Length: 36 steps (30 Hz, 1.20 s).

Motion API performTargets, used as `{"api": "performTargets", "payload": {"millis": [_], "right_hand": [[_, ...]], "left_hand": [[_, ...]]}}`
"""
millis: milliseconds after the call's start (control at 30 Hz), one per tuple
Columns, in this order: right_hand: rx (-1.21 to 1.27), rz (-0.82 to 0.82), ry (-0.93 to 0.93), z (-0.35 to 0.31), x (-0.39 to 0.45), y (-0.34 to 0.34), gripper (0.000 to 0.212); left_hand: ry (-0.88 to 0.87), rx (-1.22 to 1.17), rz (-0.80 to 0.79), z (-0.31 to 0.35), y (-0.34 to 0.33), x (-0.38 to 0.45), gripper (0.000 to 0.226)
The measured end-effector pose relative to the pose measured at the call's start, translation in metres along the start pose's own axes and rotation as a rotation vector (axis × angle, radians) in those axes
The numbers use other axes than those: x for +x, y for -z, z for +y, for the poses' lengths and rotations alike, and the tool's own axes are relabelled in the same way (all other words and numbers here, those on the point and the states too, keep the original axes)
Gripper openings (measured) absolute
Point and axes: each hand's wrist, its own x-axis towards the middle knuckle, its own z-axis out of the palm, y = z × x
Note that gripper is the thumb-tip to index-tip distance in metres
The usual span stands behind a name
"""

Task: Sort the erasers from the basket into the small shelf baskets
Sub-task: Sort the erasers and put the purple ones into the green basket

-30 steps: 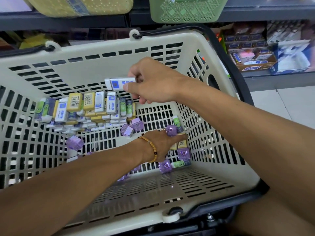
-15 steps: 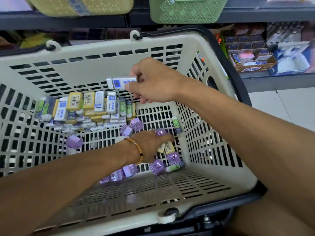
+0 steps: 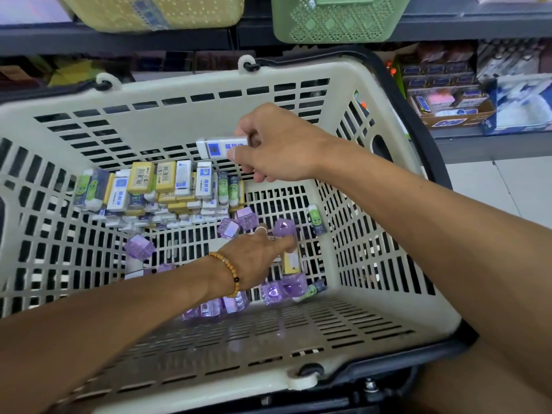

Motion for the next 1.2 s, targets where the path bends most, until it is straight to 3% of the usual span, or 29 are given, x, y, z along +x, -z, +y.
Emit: {"api": "performTargets", "payload": {"millis": [133, 367, 467, 733, 1033, 1200], "right_hand": [[-0.011, -0.007, 0.000, 0.000, 0.001, -0.002, 0.029], [-0.016, -0.004, -0.013, 0.003, 0.004, -0.004, 0.028], [-0.019, -0.001, -0.017, 0.004, 0.005, -0.004, 0.028], [-0.011, -0.013, -0.025, 0.004, 0.007, -0.006, 0.024], [-0.001, -0.015, -0.033, 0.004, 0.009, -0.006, 0.022], [0.001, 0.016, -0.027, 0.005, 0.011, -0.003, 0.027]], "left_hand": [[-0.012, 0.103, -0.010, -0.001, -0.006, 0.003, 0.091], [-0.073, 0.187, 0.066, 0.003, -0.010, 0.011, 0.089], [-0.081, 0.112, 0.094, -0.005, -0.012, 0.007, 0.090], [-0.099, -0.113, 0.161, -0.025, -0.018, 0.004, 0.047], [-0.096, -0.062, 0.156, -0.019, -0.019, 0.014, 0.054], [-0.095, -0.293, 0.125, -0.018, -0.007, 0.010, 0.041]]}}
